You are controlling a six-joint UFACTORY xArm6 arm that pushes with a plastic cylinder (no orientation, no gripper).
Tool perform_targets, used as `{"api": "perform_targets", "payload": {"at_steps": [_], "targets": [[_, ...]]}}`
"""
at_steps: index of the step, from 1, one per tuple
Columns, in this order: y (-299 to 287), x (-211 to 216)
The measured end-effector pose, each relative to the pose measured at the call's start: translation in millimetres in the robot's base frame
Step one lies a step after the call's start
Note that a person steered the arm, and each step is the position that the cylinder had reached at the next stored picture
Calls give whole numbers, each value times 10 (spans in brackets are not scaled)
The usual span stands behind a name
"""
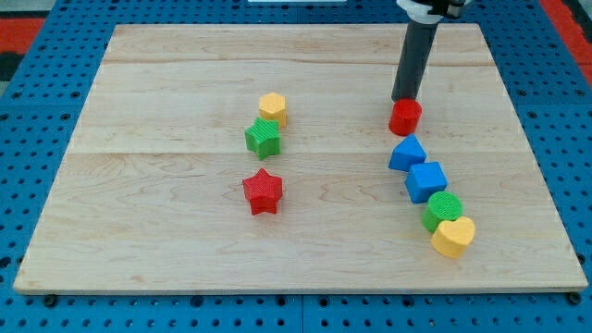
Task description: Nudge the yellow hexagon down a bit
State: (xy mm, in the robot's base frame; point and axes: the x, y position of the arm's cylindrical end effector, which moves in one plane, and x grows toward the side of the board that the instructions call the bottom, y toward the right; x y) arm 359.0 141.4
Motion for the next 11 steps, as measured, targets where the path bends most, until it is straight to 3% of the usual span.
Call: {"api": "perform_targets", "payload": {"at_steps": [2, 3, 6, 11], "targets": [[-167, 49], [-761, -248], [-1979, -334], [-2018, 550]]}}
